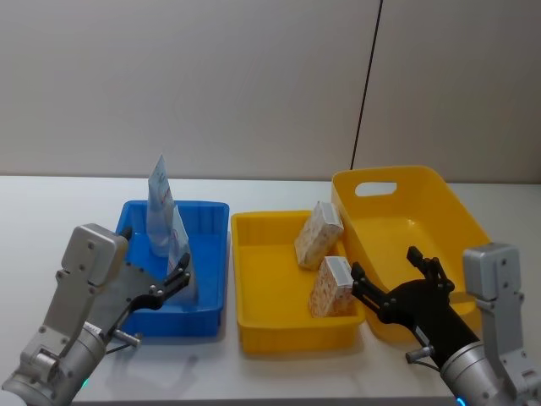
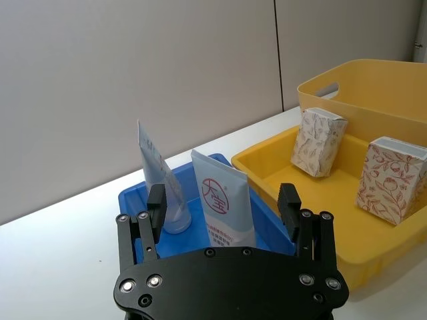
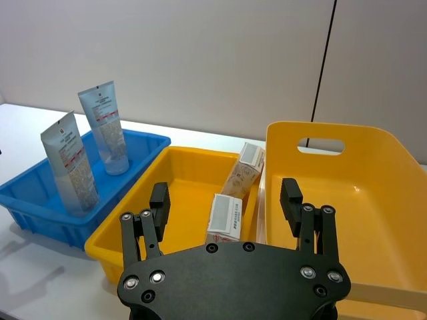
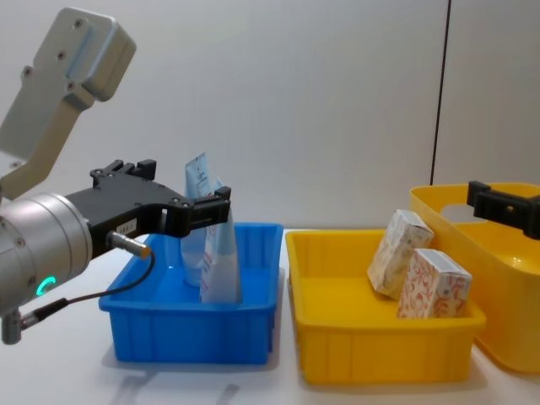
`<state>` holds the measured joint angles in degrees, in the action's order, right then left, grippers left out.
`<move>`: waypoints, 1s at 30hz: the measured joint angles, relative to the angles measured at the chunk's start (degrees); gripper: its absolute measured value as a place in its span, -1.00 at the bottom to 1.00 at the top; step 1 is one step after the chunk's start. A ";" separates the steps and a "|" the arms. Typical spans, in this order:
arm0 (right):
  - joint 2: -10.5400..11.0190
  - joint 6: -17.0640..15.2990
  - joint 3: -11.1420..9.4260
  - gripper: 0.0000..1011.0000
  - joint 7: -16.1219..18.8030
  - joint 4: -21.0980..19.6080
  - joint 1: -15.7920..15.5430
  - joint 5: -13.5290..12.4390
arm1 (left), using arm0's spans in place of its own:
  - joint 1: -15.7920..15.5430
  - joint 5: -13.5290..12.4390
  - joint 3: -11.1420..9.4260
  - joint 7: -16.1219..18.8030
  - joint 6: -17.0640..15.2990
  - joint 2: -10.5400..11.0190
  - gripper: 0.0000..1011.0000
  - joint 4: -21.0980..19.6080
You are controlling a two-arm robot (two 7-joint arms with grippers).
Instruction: Bimanual collaborative sorting of washing and personal care products
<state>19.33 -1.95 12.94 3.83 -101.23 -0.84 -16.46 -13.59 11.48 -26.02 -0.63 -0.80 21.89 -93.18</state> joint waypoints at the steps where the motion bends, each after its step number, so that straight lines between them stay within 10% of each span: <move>1: 0.00 0.00 0.00 0.98 0.00 0.00 0.00 0.00 | 0.00 0.00 0.00 0.00 0.00 0.00 0.98 0.00; 30: 0.00 0.00 0.00 0.98 0.00 0.00 0.00 0.00 | 0.00 0.00 0.00 0.00 0.00 0.00 0.98 0.00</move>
<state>19.34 -1.95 12.94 3.83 -101.23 -0.84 -16.46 -13.59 11.48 -26.03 -0.63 -0.80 21.89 -93.17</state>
